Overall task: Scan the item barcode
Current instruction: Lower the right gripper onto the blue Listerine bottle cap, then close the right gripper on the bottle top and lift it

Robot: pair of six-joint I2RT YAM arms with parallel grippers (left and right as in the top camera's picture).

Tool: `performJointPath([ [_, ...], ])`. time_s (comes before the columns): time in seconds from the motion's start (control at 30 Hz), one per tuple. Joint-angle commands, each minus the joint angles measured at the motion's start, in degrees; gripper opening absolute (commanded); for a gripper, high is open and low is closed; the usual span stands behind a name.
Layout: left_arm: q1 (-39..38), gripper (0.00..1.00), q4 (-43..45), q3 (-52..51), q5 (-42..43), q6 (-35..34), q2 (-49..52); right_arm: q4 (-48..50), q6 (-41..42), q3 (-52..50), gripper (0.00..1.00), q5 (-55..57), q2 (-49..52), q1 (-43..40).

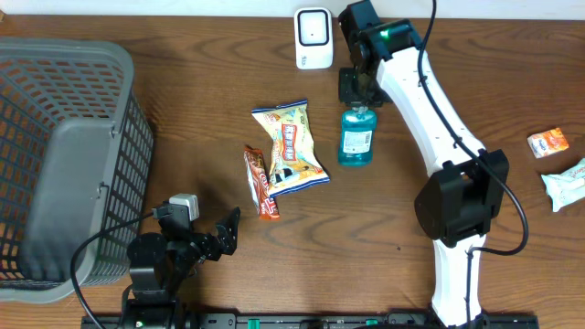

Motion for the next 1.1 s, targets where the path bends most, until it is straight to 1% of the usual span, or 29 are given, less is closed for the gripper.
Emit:
performJointPath([
  [0.0,-0.2,0.98,-1.3,-0.9,0.6,-0.5,0.0,-1.0,-0.1,0.4,0.01,0.7,-2.4,0.9],
  [0.6,-0.2,0.98,-1.3,-0.9,0.6,-0.5,0.0,-5.8,0.3,0.4,0.01,0.7,-2.4,3.4],
  [0.87,-0.2,0.99,-1.3,-0.9,0.6,-0.5,0.0,-5.2,0.3,0.4,0.01,0.7,-2.6,3.4],
  [1.07,-0.2,0.99,-1.3,-0.9,0.6,-0.5,0.0,-4.0,0.3,0.4,0.01,0.7,-4.6,3.4],
])
